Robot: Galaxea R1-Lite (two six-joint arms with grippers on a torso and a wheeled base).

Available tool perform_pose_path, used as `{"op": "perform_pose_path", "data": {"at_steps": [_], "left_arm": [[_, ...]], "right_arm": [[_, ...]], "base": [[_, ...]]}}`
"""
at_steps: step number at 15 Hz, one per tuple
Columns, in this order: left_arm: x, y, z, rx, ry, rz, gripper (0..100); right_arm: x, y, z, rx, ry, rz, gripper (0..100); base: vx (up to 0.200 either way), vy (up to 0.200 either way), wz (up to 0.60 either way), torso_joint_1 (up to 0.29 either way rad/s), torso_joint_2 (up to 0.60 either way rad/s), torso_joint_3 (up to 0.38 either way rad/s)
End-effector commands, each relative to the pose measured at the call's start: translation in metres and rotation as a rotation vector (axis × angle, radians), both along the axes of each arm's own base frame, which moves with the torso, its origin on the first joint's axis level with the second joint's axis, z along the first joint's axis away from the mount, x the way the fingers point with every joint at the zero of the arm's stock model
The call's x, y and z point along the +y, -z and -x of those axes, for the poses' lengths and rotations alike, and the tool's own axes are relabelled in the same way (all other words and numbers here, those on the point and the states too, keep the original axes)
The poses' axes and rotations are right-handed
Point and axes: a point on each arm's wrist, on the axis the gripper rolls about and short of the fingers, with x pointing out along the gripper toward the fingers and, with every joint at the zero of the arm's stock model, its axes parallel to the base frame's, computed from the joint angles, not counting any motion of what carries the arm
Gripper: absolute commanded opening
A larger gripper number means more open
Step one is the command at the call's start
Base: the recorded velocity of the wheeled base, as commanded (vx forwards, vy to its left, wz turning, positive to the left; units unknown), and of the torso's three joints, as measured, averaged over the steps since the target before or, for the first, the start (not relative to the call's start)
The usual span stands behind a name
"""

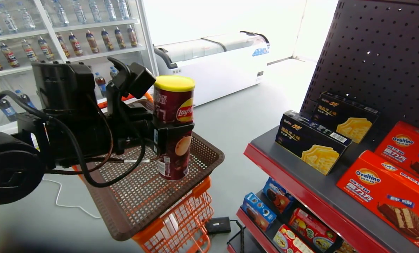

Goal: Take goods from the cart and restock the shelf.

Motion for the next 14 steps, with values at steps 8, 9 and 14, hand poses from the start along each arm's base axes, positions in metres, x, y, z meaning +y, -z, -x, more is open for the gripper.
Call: {"op": "perform_pose_path", "data": {"at_steps": [8,9,14], "left_arm": [[-0.020,-0.017,0.077,0.019,0.180,-0.003,0],[-0.022,-0.019,0.086,0.024,0.193,-0.010,0],[-0.025,-0.025,0.102,0.006,0.200,-0.009,0]], "right_arm": [[0.000,0.000,0.000,0.000,0.001,0.001,100],[0.000,0.000,0.000,0.000,0.001,0.001,100],[0.000,0.000,0.000,0.000,-0.001,0.001,100]], "base": [[0.000,0.000,0.00,0.000,0.00,0.000],[0.000,0.000,0.00,0.000,0.00,0.000],[0.000,0.000,0.00,0.000,0.00,0.000]]}}
